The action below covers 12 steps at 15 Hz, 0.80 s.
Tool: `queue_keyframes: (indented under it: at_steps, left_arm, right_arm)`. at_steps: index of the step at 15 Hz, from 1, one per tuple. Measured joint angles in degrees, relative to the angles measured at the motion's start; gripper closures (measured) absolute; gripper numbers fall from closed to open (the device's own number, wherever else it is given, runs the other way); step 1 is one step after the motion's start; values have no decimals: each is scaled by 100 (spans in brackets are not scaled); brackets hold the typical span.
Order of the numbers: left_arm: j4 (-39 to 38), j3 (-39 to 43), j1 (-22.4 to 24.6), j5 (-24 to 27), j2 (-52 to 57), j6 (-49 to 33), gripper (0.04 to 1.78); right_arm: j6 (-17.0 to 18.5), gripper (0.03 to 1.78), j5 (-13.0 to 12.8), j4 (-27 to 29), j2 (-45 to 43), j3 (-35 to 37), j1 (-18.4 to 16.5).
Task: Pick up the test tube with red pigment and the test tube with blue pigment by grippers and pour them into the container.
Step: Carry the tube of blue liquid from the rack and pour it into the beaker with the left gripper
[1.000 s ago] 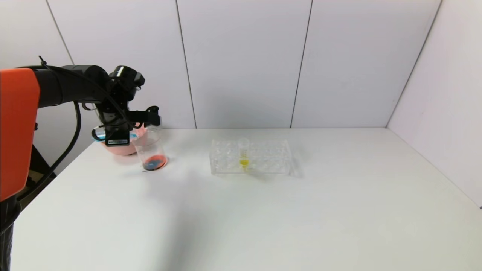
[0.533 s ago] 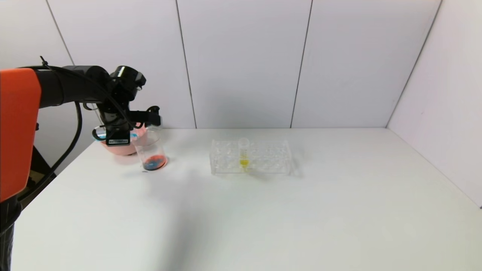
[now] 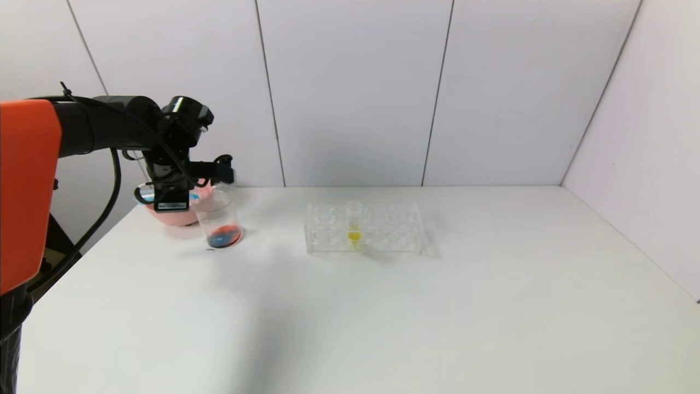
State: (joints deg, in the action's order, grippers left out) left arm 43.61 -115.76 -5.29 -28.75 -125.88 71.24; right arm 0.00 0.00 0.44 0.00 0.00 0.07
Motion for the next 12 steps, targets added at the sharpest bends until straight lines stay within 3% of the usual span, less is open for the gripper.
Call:
queue_keyframes:
  at_steps: [12]
  left_arm:
    - [0, 0, -41, -157, -6, 0, 134]
  right_arm:
    - [0, 4, 0, 0, 0, 0, 0]
